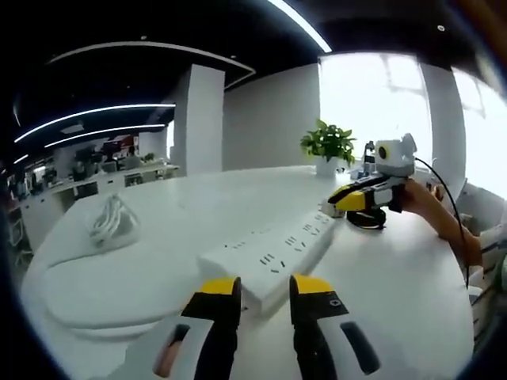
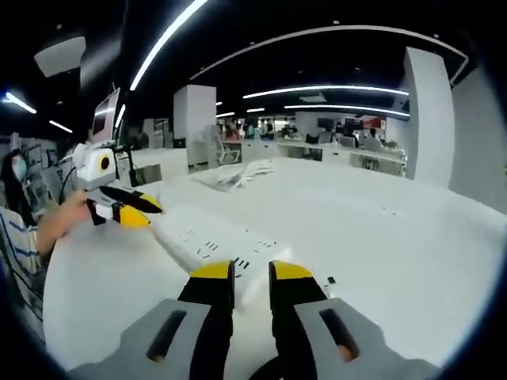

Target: Straighten the power strip on the desk, plug the charger into it

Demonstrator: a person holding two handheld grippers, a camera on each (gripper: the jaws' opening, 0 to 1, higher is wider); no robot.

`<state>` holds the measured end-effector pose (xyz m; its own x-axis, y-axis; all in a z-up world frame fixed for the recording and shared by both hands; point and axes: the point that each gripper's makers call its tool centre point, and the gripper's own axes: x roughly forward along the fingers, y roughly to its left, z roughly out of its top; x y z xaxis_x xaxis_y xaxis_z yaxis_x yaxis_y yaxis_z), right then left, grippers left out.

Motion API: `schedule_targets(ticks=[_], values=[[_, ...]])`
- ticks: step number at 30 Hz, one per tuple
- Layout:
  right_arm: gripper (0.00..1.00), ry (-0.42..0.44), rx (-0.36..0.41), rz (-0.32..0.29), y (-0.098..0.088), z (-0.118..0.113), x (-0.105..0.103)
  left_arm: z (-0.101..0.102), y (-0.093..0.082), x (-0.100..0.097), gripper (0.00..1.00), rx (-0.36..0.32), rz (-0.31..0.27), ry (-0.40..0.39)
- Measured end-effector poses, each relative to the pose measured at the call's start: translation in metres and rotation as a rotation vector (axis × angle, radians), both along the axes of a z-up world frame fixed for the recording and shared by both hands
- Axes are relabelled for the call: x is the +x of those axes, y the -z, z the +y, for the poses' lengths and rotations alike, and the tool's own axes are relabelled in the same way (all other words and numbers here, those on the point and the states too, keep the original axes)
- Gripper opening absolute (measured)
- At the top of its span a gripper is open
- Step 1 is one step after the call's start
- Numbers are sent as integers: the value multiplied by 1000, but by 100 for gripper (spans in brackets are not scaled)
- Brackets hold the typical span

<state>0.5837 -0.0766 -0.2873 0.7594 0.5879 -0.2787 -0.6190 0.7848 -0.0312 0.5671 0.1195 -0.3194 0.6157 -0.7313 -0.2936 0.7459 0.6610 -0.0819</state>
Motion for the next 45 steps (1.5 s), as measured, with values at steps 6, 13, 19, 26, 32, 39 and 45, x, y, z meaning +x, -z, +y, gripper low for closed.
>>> schedule_targets(ticks=[6,13,19,26,32,39,45], values=[[17,57,47,-37,-20,-26,-4,1,-7,0,24,-28,-16,-4],[17,165,-24,-41,-20,-69,-20,-1,-15,0,24,-43,-37,3],[18,263,-41,10,-2,-107,-36,-3,-18,-2,24,-46,-46,13],[20,338,-69,112,27,-129,-45,-6,-19,-5,25,-47,-47,27],[20,357,-112,157,41,-130,-50,-7,-21,-8,25,-47,-54,31],[19,376,-129,172,44,-132,-52,-12,-29,-14,24,-58,-87,43],[18,391,-126,169,45,-131,-51,-17,-24,-13,24,-24,-102,58]])
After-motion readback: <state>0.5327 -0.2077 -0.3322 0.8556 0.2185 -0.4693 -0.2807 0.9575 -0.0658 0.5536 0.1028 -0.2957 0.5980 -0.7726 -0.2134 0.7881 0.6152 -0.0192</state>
